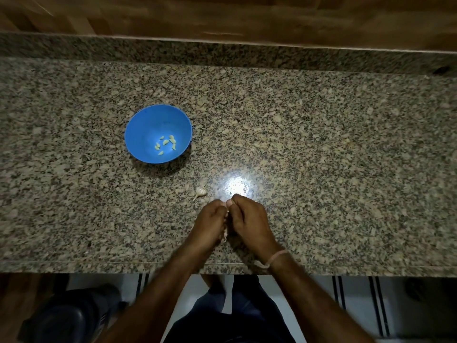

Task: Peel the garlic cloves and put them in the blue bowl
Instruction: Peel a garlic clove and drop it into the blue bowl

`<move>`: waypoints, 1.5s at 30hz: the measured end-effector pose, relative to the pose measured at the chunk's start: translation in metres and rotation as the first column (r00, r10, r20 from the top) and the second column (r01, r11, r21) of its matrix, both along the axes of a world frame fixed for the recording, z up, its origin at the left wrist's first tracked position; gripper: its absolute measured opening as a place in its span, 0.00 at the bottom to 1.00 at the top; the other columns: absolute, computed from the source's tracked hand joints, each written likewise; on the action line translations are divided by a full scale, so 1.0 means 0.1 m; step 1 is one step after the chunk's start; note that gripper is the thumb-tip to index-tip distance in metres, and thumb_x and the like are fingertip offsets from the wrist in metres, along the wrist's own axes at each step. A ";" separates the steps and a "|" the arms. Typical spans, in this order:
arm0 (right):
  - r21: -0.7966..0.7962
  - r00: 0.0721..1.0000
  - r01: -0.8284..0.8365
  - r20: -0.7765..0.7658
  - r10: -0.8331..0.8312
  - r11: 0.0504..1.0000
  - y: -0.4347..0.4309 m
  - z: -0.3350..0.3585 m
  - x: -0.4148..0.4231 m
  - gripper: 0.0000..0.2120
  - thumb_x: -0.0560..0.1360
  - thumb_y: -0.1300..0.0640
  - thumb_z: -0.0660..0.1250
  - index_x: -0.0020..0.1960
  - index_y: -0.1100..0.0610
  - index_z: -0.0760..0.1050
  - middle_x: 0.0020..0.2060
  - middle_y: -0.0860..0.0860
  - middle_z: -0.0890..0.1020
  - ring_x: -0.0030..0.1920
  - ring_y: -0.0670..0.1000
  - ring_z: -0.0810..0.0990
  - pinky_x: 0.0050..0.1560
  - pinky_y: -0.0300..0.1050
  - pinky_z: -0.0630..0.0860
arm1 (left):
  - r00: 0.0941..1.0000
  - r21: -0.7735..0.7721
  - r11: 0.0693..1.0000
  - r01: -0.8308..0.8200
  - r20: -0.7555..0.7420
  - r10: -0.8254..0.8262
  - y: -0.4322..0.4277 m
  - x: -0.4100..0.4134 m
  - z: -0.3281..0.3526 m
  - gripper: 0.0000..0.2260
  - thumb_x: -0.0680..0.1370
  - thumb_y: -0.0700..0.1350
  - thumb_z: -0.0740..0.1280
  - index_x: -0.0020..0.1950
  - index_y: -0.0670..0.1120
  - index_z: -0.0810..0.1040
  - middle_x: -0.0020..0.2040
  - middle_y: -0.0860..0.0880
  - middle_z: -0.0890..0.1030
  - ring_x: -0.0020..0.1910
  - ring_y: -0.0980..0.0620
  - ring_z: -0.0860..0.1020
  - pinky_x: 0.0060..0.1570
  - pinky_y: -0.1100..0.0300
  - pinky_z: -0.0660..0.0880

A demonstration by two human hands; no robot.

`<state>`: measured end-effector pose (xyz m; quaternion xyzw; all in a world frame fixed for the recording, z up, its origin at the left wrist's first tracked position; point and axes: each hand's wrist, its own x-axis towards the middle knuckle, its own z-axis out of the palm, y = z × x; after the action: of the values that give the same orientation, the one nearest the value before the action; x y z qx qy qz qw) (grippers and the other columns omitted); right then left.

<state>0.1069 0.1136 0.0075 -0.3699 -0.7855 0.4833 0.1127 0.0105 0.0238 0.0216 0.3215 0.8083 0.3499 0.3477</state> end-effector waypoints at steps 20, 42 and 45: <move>-0.318 0.976 0.181 -0.058 -0.210 0.931 0.06 0.04 0.04 0.12 0.79 0.53 0.74 0.39 0.56 0.79 0.32 0.47 0.81 0.35 0.45 0.78 0.38 0.45 0.76 | 0.989 0.093 0.987 -0.129 -0.057 0.135 -0.04 -0.07 -0.03 0.13 0.84 0.47 0.64 0.40 0.46 0.73 0.34 0.46 0.76 0.33 0.48 0.73 0.33 0.51 0.70; -0.578 0.910 0.358 0.040 -0.413 0.734 -0.06 0.01 -0.05 0.16 0.82 0.56 0.69 0.35 0.54 0.76 0.29 0.52 0.78 0.31 0.50 0.74 0.36 0.46 0.70 | 0.950 0.156 0.941 -0.301 0.139 0.281 -0.06 -0.02 0.10 0.03 0.79 0.43 0.73 0.47 0.51 0.84 0.41 0.54 0.86 0.42 0.58 0.83 0.43 0.64 0.80; -0.694 0.866 0.389 0.052 -0.497 0.606 -0.08 0.07 -0.07 0.15 0.82 0.62 0.66 0.36 0.57 0.75 0.28 0.53 0.75 0.27 0.49 0.70 0.30 0.42 0.67 | 0.968 0.196 0.951 -0.240 0.118 0.221 -0.07 -0.02 0.12 0.04 0.79 0.42 0.73 0.47 0.51 0.84 0.41 0.56 0.85 0.43 0.58 0.84 0.43 0.66 0.79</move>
<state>0.0997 0.1058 0.0146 -0.5313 -0.4238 0.7197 0.1417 0.0083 0.0168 0.0339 0.2426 0.7817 0.4857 0.3068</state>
